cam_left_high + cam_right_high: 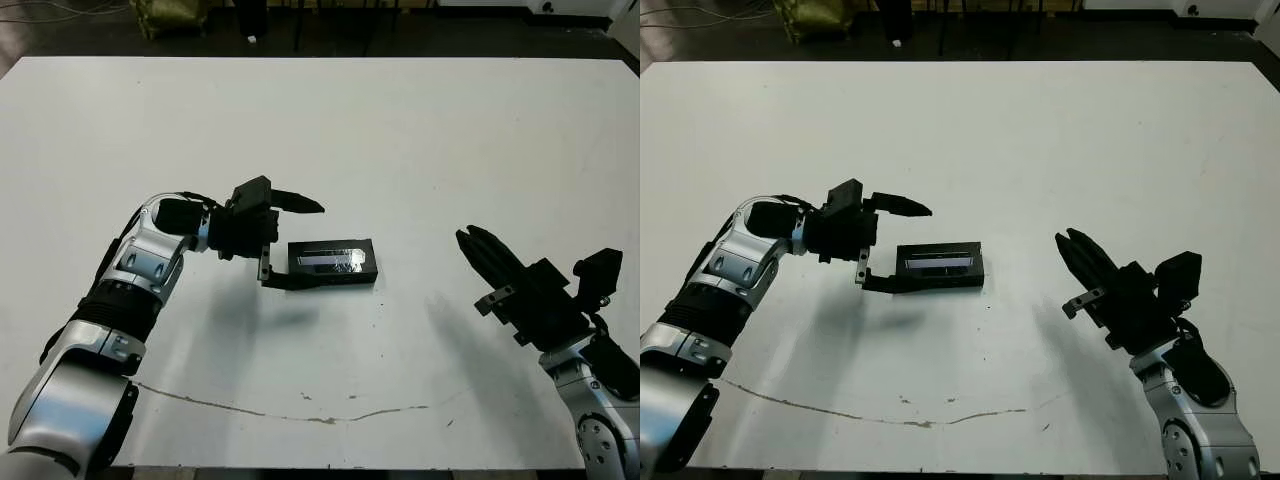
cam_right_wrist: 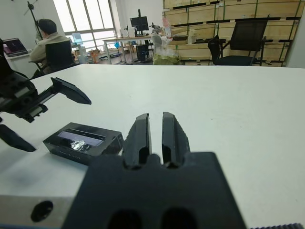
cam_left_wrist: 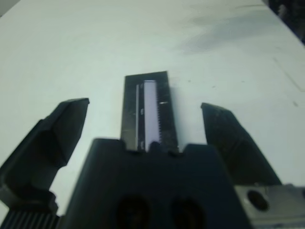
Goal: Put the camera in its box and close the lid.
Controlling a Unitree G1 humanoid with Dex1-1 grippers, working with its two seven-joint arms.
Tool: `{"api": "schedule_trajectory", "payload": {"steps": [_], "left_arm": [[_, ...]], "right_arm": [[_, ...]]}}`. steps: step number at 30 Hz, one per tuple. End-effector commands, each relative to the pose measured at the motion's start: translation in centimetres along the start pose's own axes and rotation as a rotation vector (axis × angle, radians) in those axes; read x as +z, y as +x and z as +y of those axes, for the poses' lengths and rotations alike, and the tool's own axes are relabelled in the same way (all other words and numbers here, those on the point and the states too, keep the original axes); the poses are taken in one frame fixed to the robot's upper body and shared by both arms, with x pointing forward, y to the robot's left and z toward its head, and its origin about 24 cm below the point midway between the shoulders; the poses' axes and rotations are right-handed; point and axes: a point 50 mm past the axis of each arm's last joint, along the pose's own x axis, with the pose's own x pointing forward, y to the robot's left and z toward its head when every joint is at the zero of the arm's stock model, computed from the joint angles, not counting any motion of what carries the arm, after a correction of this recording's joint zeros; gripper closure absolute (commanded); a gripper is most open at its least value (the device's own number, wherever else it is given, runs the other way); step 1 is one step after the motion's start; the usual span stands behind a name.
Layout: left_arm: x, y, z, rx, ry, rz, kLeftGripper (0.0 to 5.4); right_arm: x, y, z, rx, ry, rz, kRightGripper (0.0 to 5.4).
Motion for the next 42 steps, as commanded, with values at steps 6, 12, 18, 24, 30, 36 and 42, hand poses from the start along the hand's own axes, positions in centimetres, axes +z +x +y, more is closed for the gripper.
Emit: {"api": "schedule_trajectory", "payload": {"steps": [6, 12, 18, 24, 30, 36, 42], "left_arm": [[-1.1, 0.5, -0.9, 0.408, -0.225, -0.2, 0.24], [-0.1, 2.0, -2.2, 0.795, -0.124, -0.164, 1.61], [0.6, 3.6, -4.2, 0.86, -0.071, -0.107, 3.08], [0.7, 4.4, -5.2, 0.851, -0.085, -0.086, 4.57], [0.9, 5.0, -5.5, 0.809, -0.171, -0.079, 5.37], [0.6, 5.6, -5.5, 0.814, -0.251, -0.03, 5.37], [-1.0, 6.4, -5.3, 0.798, -0.346, 0.08, 5.37]], "right_arm": [[-0.4, -0.2, 0.0, 0.006, 0.017, 0.006, 5.4], [-0.2, -0.3, 0.0, -0.013, -0.005, 0.03, 5.4], [-0.2, -0.3, 0.0, -0.023, -0.019, 0.046, 5.4], [-0.3, -0.3, 0.0, -0.017, -0.005, 0.02, 5.4], [-0.2, -0.3, 0.0, -0.024, -0.027, 0.046, 5.4], [-0.2, -0.3, -0.1, -0.026, -0.036, 0.048, 5.4], [-0.2, -0.3, 0.0, -0.027, -0.04, 0.052, 5.4]]}}
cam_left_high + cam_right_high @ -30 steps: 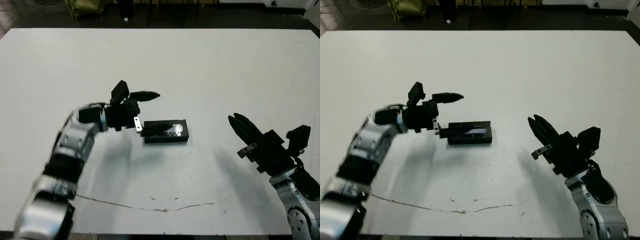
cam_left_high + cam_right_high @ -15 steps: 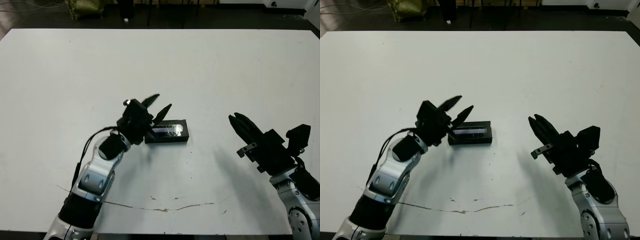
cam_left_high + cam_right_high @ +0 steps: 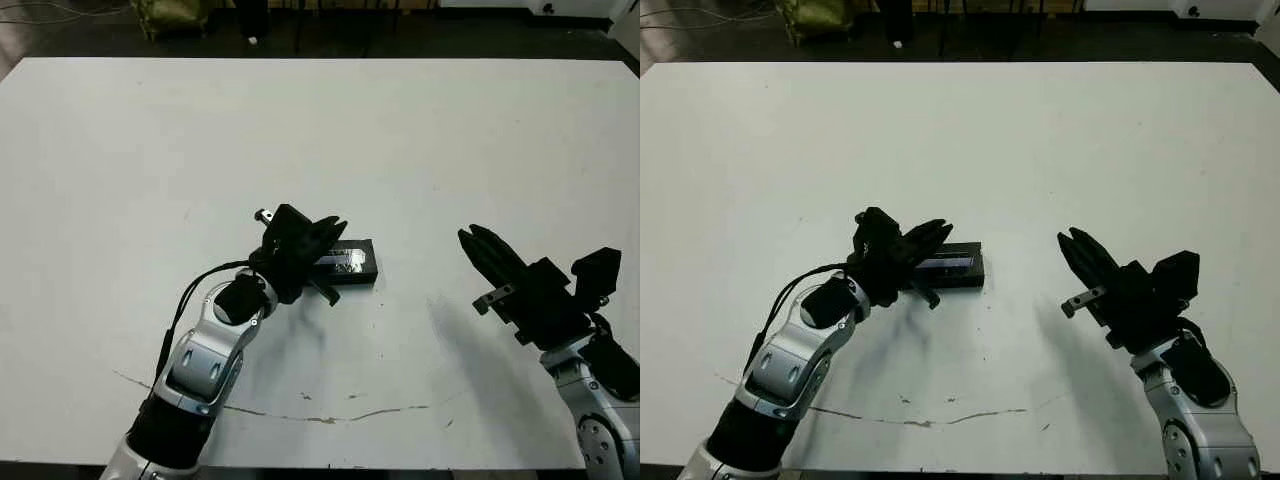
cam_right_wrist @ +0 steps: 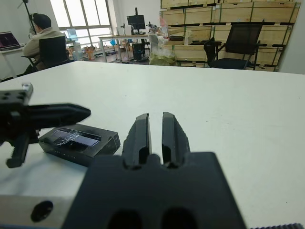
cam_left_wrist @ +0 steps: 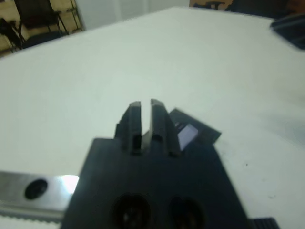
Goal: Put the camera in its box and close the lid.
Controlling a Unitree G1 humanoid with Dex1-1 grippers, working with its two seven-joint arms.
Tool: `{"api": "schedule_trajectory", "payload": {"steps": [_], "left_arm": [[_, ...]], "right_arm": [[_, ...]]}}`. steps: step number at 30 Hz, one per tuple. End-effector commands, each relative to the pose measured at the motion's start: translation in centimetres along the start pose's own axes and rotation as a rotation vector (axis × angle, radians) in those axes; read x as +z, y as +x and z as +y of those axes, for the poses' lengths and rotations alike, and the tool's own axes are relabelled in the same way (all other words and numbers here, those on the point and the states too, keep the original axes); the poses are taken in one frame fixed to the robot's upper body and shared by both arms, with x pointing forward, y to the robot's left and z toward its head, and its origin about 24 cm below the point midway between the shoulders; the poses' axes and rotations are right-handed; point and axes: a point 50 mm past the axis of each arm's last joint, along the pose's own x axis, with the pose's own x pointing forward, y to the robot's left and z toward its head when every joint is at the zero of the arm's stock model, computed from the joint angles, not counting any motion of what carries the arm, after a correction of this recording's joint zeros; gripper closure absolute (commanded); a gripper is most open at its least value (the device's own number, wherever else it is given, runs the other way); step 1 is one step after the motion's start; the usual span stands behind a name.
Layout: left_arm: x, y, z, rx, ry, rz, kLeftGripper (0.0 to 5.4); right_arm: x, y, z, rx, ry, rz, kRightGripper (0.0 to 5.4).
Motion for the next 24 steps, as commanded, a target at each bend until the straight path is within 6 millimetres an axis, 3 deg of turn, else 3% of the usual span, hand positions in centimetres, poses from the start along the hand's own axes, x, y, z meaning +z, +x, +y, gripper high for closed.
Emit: {"api": "schedule_trajectory", "payload": {"steps": [1, 13, 20, 24], "left_arm": [[-1.4, 0.4, 0.0, 0.004, -0.026, 0.114, 5.37], [-3.9, -0.1, 0.6, -0.071, -0.027, 0.306, 5.37], [-4.8, -0.9, 0.8, -0.091, -0.004, 0.344, 5.37], [-4.3, -1.2, 1.0, -0.07, -0.024, 0.301, 5.37]], "right_arm": [[-0.6, -0.4, -0.2, -0.015, -0.002, 0.046, 5.4], [-0.6, -0.4, -0.1, -0.011, 0.003, 0.034, 5.4], [-0.8, -0.4, -0.2, -0.003, 0.021, 0.033, 5.4], [-0.9, -0.4, -0.3, -0.006, 0.016, 0.021, 5.4]]}}
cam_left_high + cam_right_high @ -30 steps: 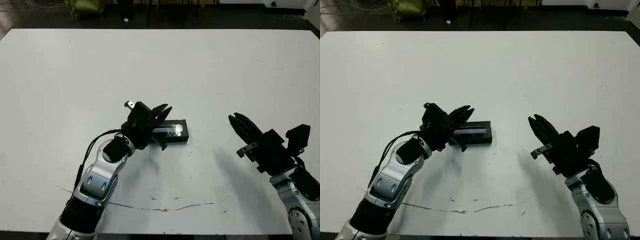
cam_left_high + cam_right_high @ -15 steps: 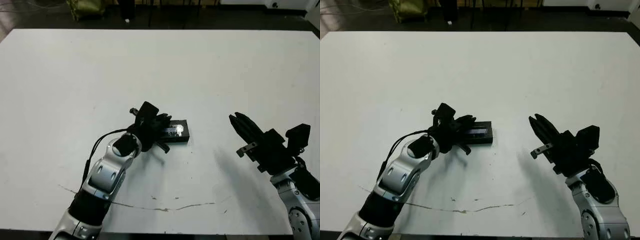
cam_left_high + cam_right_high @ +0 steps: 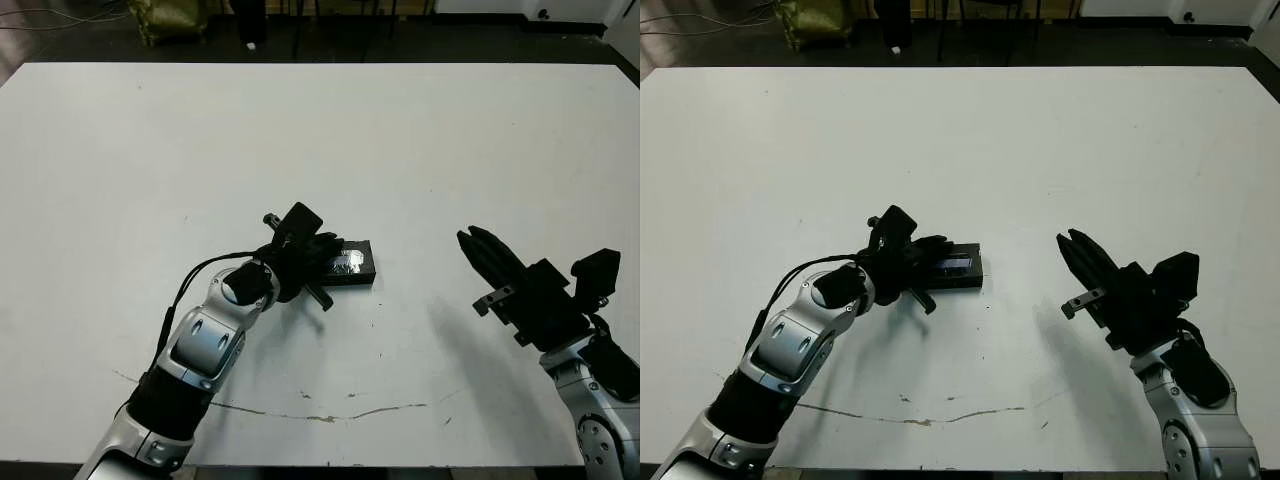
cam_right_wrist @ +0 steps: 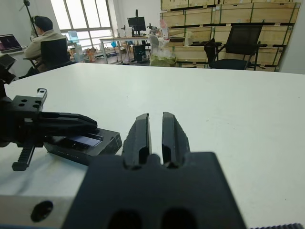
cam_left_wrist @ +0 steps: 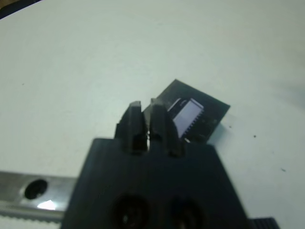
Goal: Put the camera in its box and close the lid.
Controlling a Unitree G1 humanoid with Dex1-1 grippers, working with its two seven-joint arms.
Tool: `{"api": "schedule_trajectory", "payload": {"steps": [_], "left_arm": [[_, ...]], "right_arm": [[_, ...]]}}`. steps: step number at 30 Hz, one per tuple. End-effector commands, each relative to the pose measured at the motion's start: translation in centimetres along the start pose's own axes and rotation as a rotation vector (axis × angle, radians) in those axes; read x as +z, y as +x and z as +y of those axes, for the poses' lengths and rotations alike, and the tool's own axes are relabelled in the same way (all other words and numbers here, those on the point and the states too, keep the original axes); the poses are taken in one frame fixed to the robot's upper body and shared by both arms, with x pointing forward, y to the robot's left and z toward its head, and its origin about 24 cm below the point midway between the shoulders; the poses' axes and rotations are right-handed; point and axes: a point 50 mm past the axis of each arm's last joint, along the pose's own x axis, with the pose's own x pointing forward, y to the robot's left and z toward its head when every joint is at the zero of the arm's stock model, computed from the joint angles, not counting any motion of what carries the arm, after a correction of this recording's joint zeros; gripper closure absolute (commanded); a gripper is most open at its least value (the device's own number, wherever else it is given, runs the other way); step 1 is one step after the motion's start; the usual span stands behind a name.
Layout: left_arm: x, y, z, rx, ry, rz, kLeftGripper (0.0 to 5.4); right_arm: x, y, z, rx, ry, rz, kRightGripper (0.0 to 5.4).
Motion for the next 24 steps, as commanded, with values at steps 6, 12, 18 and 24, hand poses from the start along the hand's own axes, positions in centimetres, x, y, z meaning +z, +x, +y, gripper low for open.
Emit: {"api": "schedule_trajectory", "payload": {"steps": [6, 12, 18, 24], "left_arm": [[-1.5, -2.0, 0.6, 0.122, -0.191, -0.009, 5.37], [0.9, -5.0, 2.2, 0.25, -0.197, -0.251, 5.37], [2.6, -9.3, 3.9, 0.413, -0.132, -0.442, 5.37], [2.3, -12.7, 6.5, 0.608, -0.086, -0.543, 5.37]], "right_arm": [[-0.8, -0.2, -0.1, -0.001, 0.043, -0.01, 5.4], [-0.5, -0.2, -0.1, -0.009, 0.029, -0.013, 5.4], [-0.7, -0.1, -1.2, -0.066, -0.028, 0.009, 5.4], [-0.6, 0.4, -2.0, -0.128, -0.027, 0.004, 5.4]]}}
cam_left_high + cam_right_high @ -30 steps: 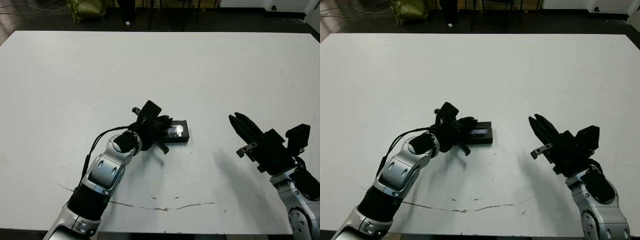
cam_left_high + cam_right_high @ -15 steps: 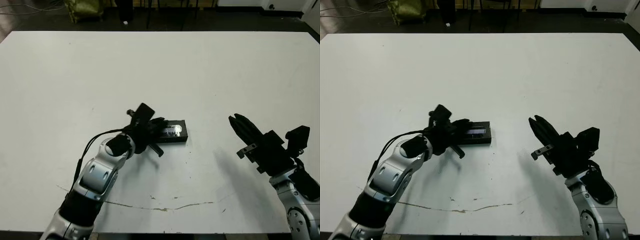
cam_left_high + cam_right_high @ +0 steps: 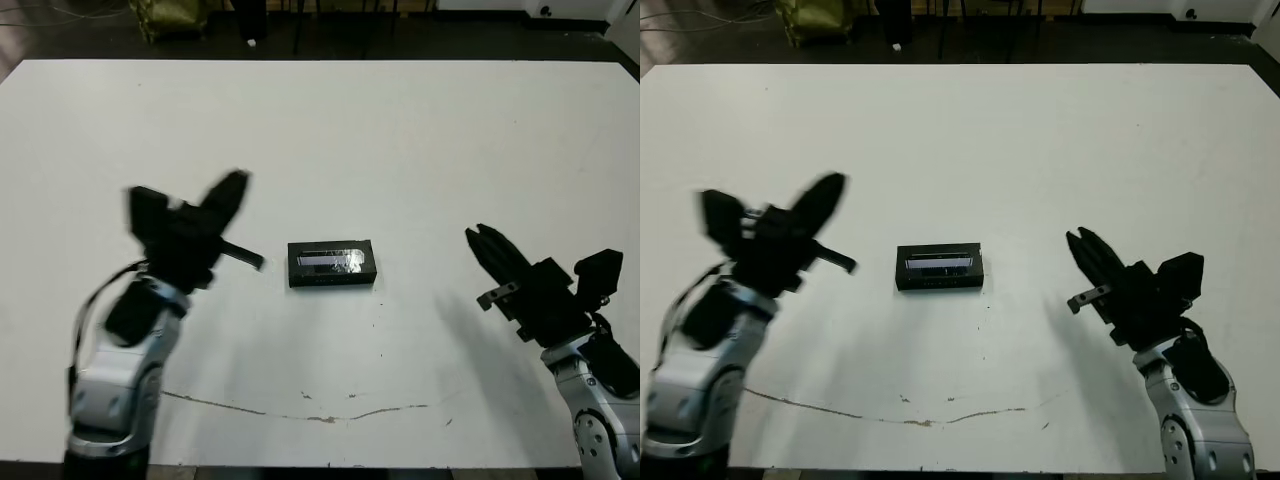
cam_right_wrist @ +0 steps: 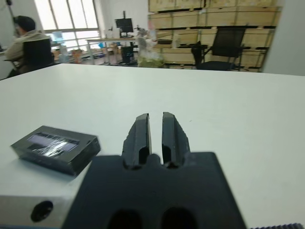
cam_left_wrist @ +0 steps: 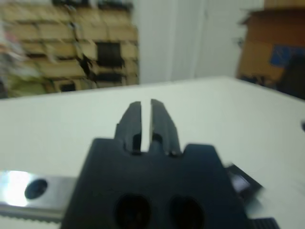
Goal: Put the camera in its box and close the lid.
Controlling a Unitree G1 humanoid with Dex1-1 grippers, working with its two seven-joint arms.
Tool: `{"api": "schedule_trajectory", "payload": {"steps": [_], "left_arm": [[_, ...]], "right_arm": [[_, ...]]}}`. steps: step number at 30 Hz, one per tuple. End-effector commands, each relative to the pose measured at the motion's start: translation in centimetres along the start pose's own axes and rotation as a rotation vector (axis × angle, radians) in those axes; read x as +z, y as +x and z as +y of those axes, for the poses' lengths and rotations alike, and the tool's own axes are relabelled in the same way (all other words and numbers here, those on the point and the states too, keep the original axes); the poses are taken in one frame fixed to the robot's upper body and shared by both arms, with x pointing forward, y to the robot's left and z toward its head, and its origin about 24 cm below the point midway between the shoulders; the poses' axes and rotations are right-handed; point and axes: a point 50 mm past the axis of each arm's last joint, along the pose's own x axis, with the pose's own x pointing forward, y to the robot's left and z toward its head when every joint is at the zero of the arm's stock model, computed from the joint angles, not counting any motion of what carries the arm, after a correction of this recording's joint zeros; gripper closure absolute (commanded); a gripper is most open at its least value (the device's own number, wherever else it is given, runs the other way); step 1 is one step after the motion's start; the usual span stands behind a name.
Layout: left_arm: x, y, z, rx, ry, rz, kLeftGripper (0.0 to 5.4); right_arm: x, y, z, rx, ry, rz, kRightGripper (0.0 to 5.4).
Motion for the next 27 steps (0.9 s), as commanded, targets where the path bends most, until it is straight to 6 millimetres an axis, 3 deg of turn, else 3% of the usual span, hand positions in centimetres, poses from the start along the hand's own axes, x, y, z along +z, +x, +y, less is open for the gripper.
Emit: {"api": "schedule_trajectory", "payload": {"steps": [1, 5, 10, 27], "left_arm": [[-0.3, -1.0, 1.9, 0.096, 0.058, 0.0, 5.37], [-1.8, -2.0, 3.0, 0.16, 0.058, -0.049, 5.37], [-3.5, -2.7, 2.9, 0.198, 0.034, -0.067, 5.37], [-4.7, -3.0, 2.8, 0.277, 0.035, -0.059, 5.37]], "right_arm": [[-0.5, 0.0, -0.5, -0.043, 0.015, 0.014, 5.4], [-0.4, 0.3, -0.7, -0.059, 0.039, -0.011, 5.4], [-0.8, 0.6, -1.0, -0.075, 0.053, -0.038, 5.4], [-0.4, 1.0, 0.0, -0.122, 0.047, -0.041, 5.4]]}}
